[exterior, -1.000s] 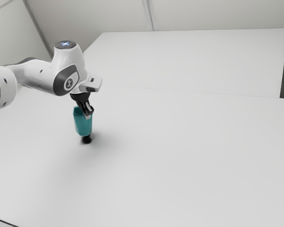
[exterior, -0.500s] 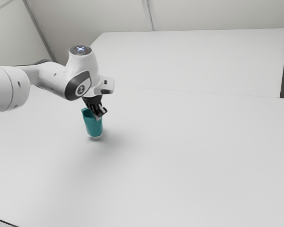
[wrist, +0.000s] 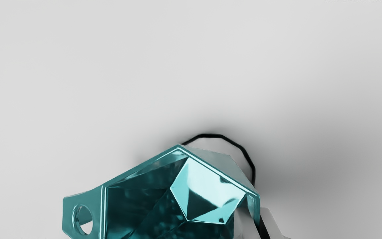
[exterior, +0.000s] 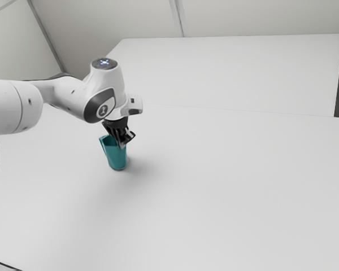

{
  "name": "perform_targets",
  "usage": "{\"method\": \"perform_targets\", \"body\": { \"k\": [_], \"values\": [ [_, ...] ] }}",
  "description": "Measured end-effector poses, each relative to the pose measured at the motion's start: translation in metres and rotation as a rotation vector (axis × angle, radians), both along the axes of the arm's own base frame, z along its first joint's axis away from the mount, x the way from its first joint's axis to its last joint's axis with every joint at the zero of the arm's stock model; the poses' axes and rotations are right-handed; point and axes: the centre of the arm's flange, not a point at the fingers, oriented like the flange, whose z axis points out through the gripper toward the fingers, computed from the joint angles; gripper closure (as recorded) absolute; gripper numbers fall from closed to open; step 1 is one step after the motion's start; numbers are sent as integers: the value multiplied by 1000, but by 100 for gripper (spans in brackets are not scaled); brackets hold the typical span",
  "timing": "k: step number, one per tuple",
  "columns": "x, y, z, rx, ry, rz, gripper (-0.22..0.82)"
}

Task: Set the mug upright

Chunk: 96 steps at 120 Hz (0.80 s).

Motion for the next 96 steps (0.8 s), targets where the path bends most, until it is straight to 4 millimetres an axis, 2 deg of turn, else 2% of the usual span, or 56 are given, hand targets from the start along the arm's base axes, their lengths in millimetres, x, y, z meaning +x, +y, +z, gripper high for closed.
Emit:
{"method": "perform_targets", "body": {
  "k": [16, 37, 52, 83, 96],
  "values": [
    [2, -1, -2, -1, 1, 25, 76],
    [3, -6, 1, -1, 5, 48, 50],
    [4, -6, 3, -2, 4, 67, 37],
    [9, -4, 26, -3, -5, 108, 20],
    [7, -4, 54, -24, -32, 133, 15]
  ]
}}
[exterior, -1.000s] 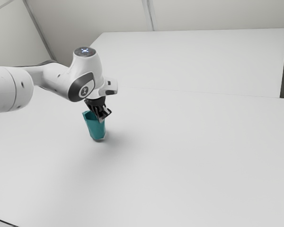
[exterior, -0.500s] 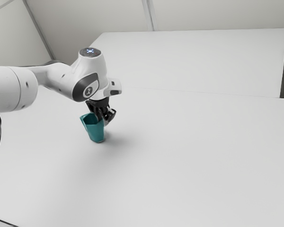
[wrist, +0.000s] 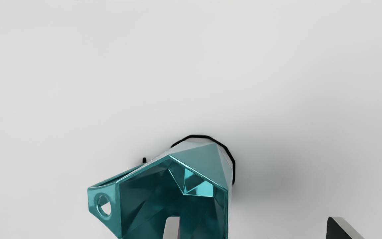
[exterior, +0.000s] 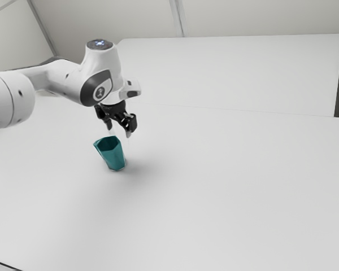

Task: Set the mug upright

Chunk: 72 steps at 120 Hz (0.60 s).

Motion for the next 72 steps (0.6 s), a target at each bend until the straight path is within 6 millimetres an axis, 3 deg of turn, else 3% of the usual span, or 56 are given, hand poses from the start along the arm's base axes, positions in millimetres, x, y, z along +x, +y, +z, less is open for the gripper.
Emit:
{"method": "perform_targets", "body": {
  "k": [20, 31, 49, 72],
  "values": [
    [-9, 6, 58, -78, -50, 42, 7],
    [-10, 17, 97, -120, -75, 49, 5],
    [-25, 39, 145, -157, -92, 40, 2],
    [-30, 66, 166, -162, -70, 22, 1]
  ]
}}
